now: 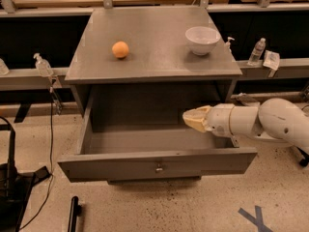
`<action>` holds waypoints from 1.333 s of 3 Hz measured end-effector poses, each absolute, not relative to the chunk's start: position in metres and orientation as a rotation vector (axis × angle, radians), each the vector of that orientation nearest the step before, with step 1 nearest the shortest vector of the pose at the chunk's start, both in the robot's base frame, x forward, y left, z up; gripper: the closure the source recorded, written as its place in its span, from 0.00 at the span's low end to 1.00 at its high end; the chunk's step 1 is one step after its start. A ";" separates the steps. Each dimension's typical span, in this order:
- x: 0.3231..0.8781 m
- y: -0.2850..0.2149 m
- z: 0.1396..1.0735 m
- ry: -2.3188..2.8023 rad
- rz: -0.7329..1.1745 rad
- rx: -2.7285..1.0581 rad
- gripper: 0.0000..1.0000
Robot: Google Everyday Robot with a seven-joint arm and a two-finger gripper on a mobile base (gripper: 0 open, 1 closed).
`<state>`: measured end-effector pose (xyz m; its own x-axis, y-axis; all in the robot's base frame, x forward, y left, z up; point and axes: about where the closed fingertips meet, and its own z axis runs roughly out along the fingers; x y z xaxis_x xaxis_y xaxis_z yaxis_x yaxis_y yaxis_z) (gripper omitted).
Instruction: Open top drawer
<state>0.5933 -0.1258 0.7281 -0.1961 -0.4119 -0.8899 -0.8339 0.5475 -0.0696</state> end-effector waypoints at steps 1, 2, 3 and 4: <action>0.586 -0.139 0.753 1.780 0.477 -0.999 1.00; 0.585 -0.140 0.755 1.776 0.472 -0.996 0.86; 0.585 -0.138 0.755 1.775 0.475 -0.999 0.62; 0.585 -0.136 0.755 1.774 0.478 -1.002 0.39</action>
Offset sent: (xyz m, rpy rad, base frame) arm -0.0071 -0.0131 0.0251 -0.0067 -0.0593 -0.0418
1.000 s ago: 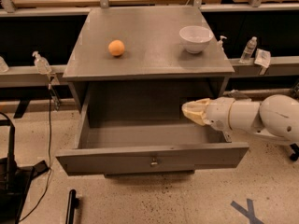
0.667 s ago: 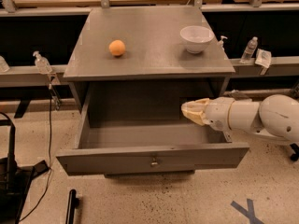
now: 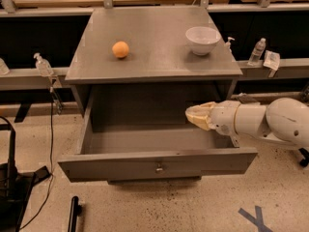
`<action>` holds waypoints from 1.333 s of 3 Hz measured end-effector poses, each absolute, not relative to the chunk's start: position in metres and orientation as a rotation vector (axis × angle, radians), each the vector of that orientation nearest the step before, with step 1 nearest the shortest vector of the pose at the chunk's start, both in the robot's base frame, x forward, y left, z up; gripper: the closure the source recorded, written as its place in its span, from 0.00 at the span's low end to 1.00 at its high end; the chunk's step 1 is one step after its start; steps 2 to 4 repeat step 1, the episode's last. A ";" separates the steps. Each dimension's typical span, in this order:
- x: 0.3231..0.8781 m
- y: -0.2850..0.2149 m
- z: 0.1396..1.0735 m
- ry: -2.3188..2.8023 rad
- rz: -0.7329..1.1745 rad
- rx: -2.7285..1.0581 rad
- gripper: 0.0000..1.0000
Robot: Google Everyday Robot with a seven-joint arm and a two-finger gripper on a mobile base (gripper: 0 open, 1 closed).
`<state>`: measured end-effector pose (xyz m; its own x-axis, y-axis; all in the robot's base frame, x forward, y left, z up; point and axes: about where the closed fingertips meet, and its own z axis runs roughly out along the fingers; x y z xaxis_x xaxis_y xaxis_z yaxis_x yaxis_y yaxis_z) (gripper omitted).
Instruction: Open top drawer
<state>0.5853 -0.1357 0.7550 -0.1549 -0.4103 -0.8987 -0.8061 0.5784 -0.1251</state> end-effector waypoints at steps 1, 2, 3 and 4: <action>0.585 -0.133 0.755 1.772 0.481 -1.006 0.08; 0.585 -0.133 0.755 1.772 0.481 -1.006 0.08; 0.585 -0.133 0.755 1.772 0.481 -1.006 0.08; 0.585 -0.133 0.755 1.772 0.481 -1.006 0.08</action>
Offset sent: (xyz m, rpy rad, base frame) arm 0.0000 0.0000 0.0000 0.0000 0.0000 0.0000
